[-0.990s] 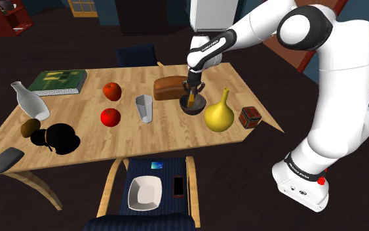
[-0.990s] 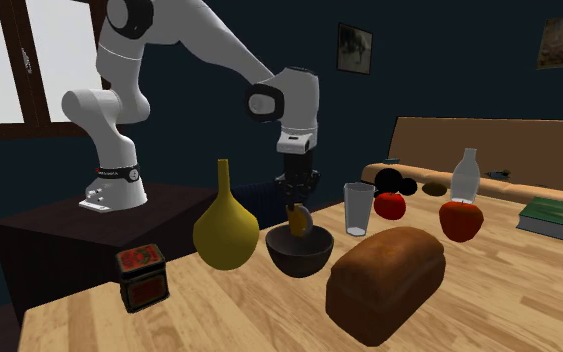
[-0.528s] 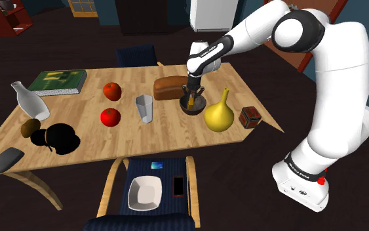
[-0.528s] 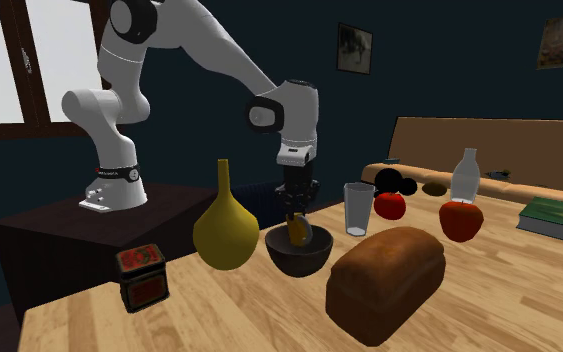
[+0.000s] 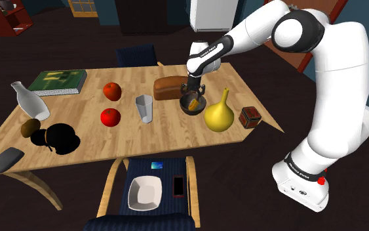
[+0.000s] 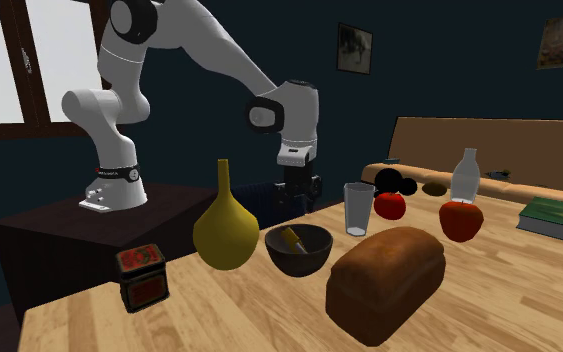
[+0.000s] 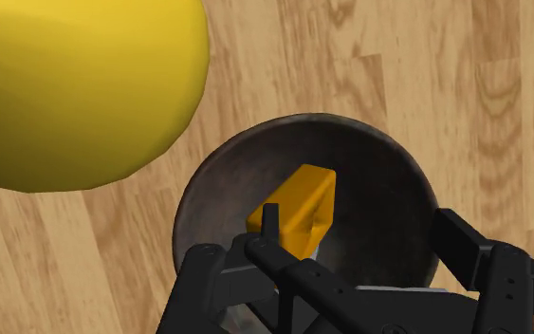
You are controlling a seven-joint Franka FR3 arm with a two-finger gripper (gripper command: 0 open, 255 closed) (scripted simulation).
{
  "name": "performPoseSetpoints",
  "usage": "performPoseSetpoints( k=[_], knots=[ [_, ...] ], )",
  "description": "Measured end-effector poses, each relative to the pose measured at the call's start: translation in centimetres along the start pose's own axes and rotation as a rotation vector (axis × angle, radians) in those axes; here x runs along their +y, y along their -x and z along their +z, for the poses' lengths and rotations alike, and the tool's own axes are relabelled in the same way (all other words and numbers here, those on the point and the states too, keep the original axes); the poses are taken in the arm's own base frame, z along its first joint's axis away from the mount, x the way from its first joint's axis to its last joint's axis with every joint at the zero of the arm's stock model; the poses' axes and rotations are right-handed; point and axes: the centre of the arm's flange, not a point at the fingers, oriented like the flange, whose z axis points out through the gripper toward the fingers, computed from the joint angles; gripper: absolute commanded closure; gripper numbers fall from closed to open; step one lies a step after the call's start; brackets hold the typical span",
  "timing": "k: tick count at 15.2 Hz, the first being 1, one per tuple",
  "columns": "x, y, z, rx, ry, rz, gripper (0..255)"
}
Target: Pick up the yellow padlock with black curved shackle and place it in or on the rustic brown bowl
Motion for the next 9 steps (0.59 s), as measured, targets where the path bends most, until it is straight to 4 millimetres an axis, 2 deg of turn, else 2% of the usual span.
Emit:
performPoseSetpoints(
  k=[3, 7, 9],
  knots=[
    [0.0, 0.0, 0.0, 0.000, 0.000, 0.000, 0],
    [0.2, 0.1, -3.6, 0.001, -0.001, 0.000, 0],
    [0.0, 0.0, -4.7, 0.001, -0.001, 0.000, 0]
  ],
)
